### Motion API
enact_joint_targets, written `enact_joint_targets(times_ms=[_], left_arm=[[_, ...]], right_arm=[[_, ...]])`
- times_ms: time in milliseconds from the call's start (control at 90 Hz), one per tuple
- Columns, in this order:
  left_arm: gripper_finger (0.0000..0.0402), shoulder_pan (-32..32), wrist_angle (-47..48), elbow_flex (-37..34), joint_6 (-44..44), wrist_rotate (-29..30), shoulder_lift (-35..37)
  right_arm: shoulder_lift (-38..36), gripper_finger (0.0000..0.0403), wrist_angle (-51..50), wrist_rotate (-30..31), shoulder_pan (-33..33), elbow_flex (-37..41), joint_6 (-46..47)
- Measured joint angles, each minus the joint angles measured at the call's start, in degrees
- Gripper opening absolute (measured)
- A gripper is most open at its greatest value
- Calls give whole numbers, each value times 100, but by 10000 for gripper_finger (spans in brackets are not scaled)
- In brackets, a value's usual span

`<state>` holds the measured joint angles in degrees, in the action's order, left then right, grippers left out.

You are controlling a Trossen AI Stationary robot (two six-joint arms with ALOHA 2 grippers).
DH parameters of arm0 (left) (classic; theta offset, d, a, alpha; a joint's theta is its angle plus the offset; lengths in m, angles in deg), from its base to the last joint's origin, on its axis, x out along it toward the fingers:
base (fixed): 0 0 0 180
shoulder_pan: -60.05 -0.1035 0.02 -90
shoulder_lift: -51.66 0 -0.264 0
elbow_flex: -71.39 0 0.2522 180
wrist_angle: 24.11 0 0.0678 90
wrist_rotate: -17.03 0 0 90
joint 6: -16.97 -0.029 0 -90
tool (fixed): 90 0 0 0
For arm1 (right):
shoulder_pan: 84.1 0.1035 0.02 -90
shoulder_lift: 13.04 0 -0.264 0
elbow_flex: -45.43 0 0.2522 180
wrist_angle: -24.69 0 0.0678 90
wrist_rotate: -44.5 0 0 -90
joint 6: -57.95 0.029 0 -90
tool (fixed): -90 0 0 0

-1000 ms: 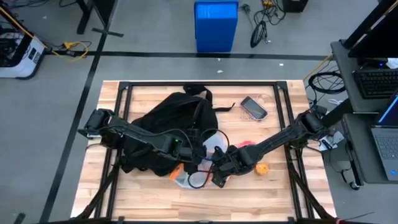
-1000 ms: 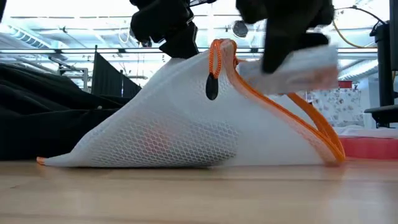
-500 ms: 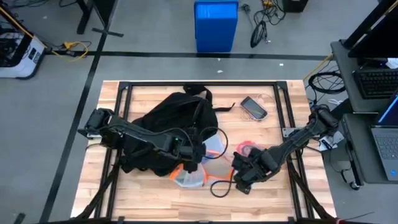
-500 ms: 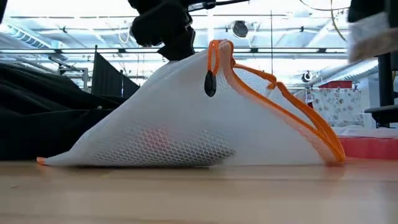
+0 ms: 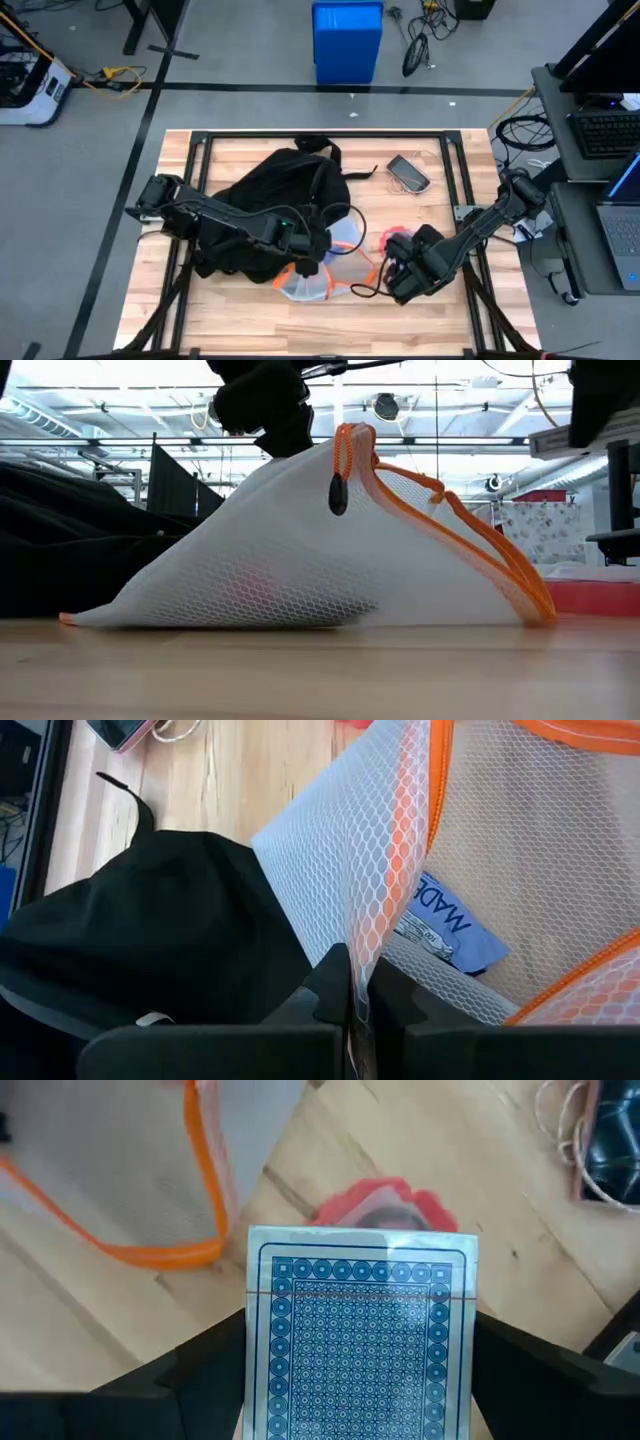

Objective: Unpack backpack
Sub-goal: Remove the blue game card from the orange zip bag

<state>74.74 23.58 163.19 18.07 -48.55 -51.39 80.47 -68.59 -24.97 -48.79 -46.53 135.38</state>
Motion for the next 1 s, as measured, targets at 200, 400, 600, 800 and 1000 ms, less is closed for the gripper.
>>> enact_joint_targets(times_ms=[200, 400, 600, 800, 1000], left_arm=[[0, 0, -2, 0, 0, -4, 0], [0, 0, -2, 0, 0, -11, 0], [0, 0, -4, 0, 0, -19, 0], [0, 0, -4, 0, 0, -19, 0], [0, 0, -17, 0, 0, -19, 0]], right_arm=[[4, 302, -79, 92, -42, 351, 309], [7, 302, 40, 77, -51, 1012, 358], [7, 302, 850, 75, -79, 1551, 353], [9, 302, 1352, 77, -79, 1871, 487], [9, 302, 1358, 111, -176, 2012, 499]])
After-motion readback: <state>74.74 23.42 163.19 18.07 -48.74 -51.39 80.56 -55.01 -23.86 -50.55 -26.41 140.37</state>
